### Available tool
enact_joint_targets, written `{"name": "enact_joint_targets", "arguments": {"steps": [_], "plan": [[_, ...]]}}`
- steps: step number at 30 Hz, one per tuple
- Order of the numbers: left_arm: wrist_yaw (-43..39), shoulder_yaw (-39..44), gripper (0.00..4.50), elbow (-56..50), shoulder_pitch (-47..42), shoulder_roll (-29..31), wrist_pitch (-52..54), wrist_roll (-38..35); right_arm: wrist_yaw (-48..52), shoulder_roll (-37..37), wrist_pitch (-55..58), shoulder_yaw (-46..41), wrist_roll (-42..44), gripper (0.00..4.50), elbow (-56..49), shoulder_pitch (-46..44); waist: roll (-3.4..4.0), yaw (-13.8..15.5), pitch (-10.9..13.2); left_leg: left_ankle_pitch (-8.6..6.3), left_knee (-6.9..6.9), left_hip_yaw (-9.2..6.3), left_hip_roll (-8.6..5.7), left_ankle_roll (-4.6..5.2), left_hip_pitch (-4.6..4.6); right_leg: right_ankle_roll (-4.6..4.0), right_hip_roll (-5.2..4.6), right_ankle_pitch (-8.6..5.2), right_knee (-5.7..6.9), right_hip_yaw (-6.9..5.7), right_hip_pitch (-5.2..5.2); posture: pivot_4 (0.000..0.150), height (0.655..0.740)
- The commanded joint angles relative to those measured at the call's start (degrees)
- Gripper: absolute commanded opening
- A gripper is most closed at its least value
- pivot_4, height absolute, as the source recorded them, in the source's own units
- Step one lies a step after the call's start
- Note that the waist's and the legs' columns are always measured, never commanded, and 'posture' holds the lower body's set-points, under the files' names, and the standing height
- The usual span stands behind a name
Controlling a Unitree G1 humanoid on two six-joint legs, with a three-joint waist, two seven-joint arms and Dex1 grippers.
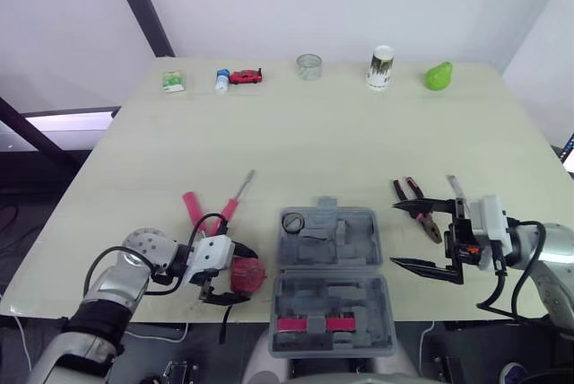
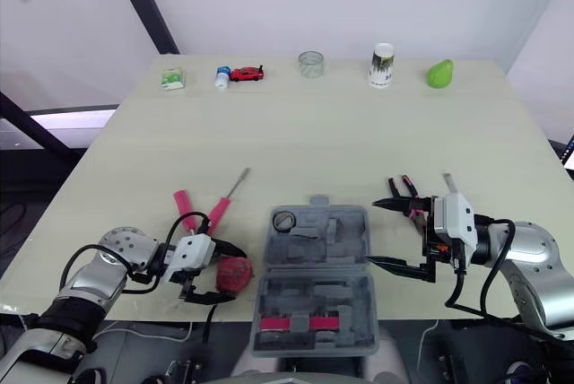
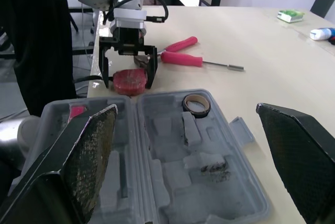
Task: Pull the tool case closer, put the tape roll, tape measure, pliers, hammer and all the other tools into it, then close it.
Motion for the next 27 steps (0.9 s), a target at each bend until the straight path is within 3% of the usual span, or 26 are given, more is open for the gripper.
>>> {"name": "enact_joint_targets", "arguments": {"steps": [1,3,4,7,14,20,27], "plan": [[1.31,-1.46,4.43,2.87,-0.17,-0.37,-1.43,2.66,-0.55,0.23,0.19,-0.45,1.75,4.5,-2.55,-0.97,0.04,0.03,-0.03,0.0,0.0,0.0,0.0,0.0,0.0,0.0,0.0,0.0,0.01,0.0,0.0,0.15,0.74],[1.67,-1.46,4.43,3.19,-0.36,-0.95,-1.04,2.27,-0.48,0.12,0.64,-0.52,2.59,4.5,-3.1,-1.23,0.1,0.09,-0.06,0.0,0.0,0.0,0.01,0.0,0.02,0.0,-0.01,0.0,0.01,0.0,0.02,0.15,0.74],[1.75,-1.47,3.89,3.28,-0.38,-1.13,-1.02,2.18,-0.37,0.07,0.87,-0.55,3.09,4.5,-3.39,-1.31,0.13,0.11,-0.08,0.0,0.01,0.0,0.01,0.0,0.02,0.0,-0.01,0.0,0.02,0.0,0.02,0.15,0.74],[1.69,-1.6,3.0,3.21,-0.06,-1.44,-1.52,1.83,0.04,-0.72,3.6,-0.52,5.65,4.5,-4.68,-1.56,0.18,0.06,-0.11,0.0,0.02,0.0,0.01,0.0,0.02,0.01,-0.01,0.0,0.02,0.01,0.02,0.15,0.74],[0.95,0.27,3.0,-0.64,0.87,-1.03,-1.08,-1.88,0.29,-1.1,4.55,-0.4,5.84,4.5,-4.6,-2.14,0.19,0.06,-0.11,0.0,0.02,0.0,0.02,0.0,0.01,0.01,-0.02,0.0,0.01,0.01,0.02,0.15,0.74],[0.62,7.4,3.0,-15.7,3.8,5.19,7.5,-10.96,-1.32,-1.37,5.26,0.02,3.26,4.5,-3.51,-2.57,-0.07,-0.04,0.05,0.0,0.02,-0.06,0.1,0.0,-0.07,0.0,0.0,0.0,-0.01,-0.04,-0.02,0.15,0.74],[3.5,9.11,3.0,-26.13,-0.26,5.69,18.4,-14.87,-13.08,-0.07,21.3,0.66,8.75,4.5,-5.97,-3.31,-0.06,0.07,0.06,0.0,0.03,-0.02,0.08,0.0,-0.06,0.0,-0.02,0.0,-0.01,-0.03,0.0,0.15,0.74]]}}
